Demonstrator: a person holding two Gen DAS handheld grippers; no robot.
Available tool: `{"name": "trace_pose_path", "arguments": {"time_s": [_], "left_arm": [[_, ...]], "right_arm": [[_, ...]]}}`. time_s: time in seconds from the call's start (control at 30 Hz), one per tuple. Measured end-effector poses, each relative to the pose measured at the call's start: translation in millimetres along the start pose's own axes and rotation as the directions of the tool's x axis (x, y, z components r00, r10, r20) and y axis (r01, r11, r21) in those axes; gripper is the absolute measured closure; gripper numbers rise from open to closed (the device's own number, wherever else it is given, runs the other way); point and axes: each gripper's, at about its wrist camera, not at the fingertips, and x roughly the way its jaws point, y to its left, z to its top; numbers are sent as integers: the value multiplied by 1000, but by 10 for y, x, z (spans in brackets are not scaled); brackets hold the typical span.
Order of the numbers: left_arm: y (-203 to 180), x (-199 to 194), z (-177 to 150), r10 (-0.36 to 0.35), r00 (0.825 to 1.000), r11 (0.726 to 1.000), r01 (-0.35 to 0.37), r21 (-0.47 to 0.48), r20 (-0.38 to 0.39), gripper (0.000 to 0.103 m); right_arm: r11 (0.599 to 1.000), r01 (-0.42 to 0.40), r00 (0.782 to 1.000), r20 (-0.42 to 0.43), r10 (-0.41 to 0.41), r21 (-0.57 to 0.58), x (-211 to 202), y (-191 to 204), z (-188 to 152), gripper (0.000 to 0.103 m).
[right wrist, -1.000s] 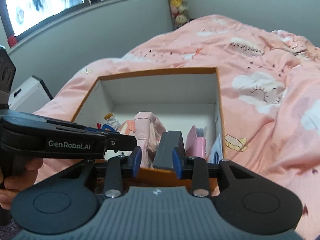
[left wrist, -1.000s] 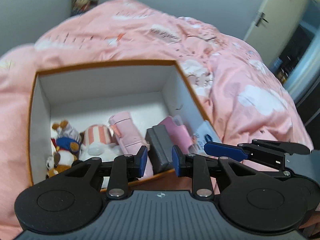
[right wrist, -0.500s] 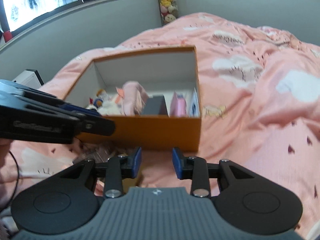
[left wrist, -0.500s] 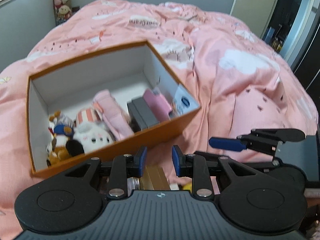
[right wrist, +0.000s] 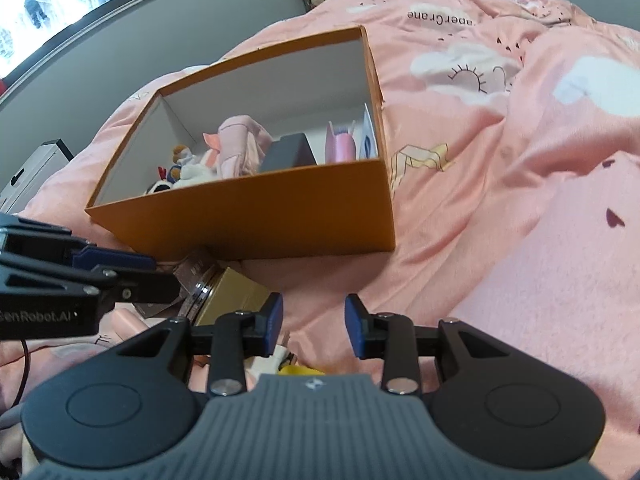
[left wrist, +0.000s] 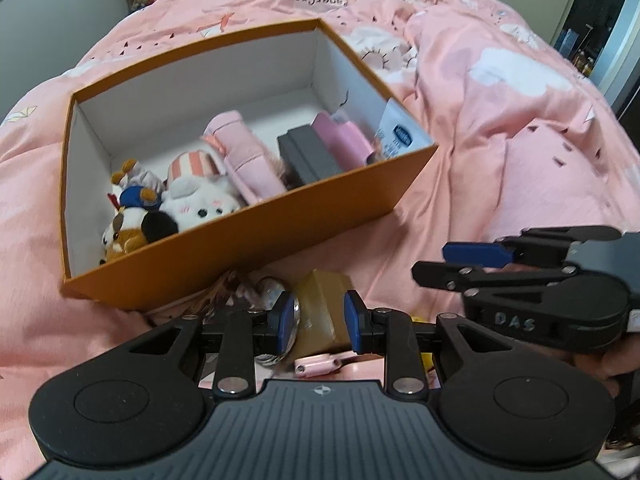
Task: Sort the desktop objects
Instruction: 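Move both grippers back to the gold box and PHOTO CARD box, then grasp the gold box with the right gripper while the left grasps the PHOTO CARD box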
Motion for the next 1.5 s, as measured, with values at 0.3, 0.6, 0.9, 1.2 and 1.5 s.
{"name": "trace_pose_path", "arguments": {"time_s": [0.3,0.6,0.9,1.2,1.5], "left_arm": [[38,116,-108,55,998,998,-55,13,-16,68],[127,275,-205,48,998,999,-48,8,-42,58],[227,329,-233,81,996,997,-82,-4,-45,51],[290,283,-261,140,990,983,-135,125,-33,50],[273,399,-364,256,965,935,-234,265,-50,50]], "right_arm": [[1000,-29,999,-35,29,-10,78,23,-29,67],[998,-62,994,-93,65,31,198,-43,-44,66],[992,-123,982,-137,128,42,289,-24,-13,66],[975,-206,958,-186,218,81,458,91,136,53],[942,-241,922,-247,297,232,715,25,212,47]]}}
